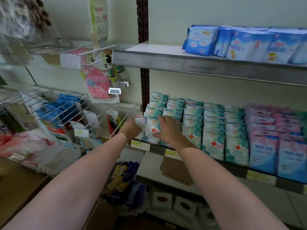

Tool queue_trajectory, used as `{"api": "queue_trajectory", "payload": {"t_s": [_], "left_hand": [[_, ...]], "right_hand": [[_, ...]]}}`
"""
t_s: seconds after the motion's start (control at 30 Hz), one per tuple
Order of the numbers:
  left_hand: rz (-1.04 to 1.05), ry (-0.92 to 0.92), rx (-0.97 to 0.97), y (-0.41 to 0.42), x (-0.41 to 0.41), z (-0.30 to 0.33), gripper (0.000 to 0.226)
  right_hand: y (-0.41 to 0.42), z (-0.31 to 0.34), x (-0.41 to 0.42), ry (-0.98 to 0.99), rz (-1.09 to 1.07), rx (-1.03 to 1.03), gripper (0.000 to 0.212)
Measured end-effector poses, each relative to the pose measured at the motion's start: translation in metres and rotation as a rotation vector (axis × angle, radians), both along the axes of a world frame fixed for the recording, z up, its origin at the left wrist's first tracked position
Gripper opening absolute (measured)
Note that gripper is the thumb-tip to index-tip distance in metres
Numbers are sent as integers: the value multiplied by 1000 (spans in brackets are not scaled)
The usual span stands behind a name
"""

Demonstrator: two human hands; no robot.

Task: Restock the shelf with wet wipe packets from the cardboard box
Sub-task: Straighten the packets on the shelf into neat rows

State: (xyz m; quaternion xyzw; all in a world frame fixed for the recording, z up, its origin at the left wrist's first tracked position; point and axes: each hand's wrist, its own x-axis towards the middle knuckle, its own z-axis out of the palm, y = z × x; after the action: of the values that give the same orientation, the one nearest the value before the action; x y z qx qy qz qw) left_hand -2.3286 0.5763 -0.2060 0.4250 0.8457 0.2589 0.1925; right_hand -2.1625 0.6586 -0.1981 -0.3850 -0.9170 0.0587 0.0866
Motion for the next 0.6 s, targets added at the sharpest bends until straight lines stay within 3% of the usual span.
{"api": "queue_trajectory", "payload": {"t_s": [0.03, 0.07, 0.1, 0.13, 0.17, 0.33, 0.5, 0.6], "left_hand": [[-128, 267, -123, -1, -5, -12, 31], [-153, 331, -128, -1, -6, -10, 30], [-57, 152, -98, 0, -3, -6, 28], [74, -173, -29, -1, 2, 8, 23], [113, -257, 78, 0, -1, 14, 19], [9, -138, -36, 9, -20, 18, 23], [-36, -174, -7, 5, -28, 23, 33], [-73, -170, -17, 1, -31, 23, 35]], "right_hand": [[2, -3, -3, -33, 4, 13, 83], [4, -5, -6, -52, 10, 33, 83], [5, -8, -8, -60, 20, 54, 82], [6, -10, -11, -57, 29, 70, 81], [6, -10, -14, -48, 34, 78, 80], [4, -8, -26, -37, 56, 156, 69], [5, -4, -35, -36, 28, -23, 78], [1, 3, -42, -55, -19, 6, 78]]}}
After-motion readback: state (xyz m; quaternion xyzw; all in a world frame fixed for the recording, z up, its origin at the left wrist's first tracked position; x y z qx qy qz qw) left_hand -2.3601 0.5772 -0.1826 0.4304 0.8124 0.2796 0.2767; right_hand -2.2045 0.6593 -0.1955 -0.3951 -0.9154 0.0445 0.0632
